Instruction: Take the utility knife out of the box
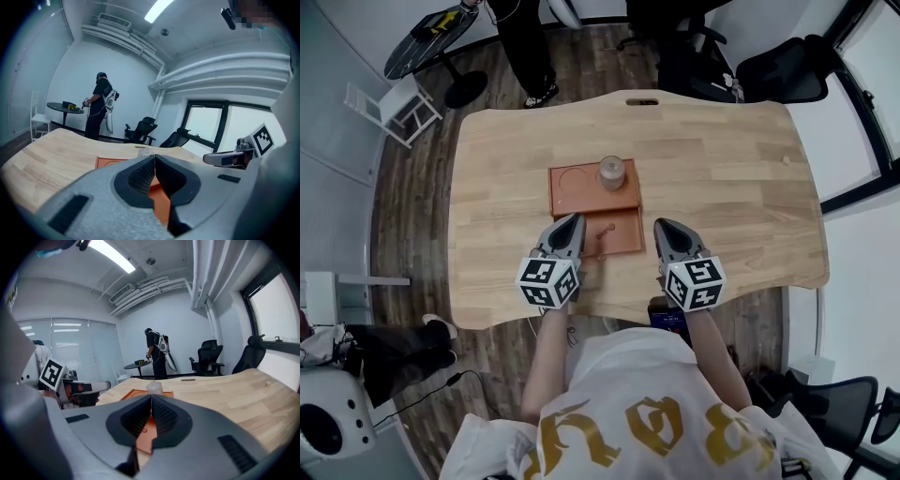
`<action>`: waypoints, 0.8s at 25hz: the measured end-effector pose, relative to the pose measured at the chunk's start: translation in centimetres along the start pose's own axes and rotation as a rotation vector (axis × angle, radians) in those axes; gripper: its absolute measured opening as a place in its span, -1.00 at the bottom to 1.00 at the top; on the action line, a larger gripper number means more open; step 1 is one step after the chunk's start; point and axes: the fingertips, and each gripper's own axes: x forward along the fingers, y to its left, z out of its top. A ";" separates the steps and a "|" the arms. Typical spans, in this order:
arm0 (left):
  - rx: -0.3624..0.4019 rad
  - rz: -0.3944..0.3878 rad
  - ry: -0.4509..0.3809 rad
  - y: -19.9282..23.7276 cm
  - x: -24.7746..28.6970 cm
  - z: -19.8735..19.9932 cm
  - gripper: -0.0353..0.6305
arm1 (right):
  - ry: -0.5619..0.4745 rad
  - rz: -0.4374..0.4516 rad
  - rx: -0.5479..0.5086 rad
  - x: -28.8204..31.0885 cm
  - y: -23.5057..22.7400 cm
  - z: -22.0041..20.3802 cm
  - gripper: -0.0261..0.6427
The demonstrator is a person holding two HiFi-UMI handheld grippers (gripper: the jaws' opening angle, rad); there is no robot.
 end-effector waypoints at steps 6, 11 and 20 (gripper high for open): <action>0.115 -0.004 0.083 0.3 1.2 -1.4 -0.86 | 0.041 -0.001 -0.003 1.1 -0.5 -1.1 -0.89; 0.153 -0.029 0.147 0.3 2.3 -2.7 -0.86 | 0.063 -0.011 0.008 1.7 -1.3 -1.8 -0.89; 0.159 -0.065 0.294 0.6 4.0 -6.3 -0.86 | 0.104 0.003 0.052 3.1 -2.2 -3.7 -0.89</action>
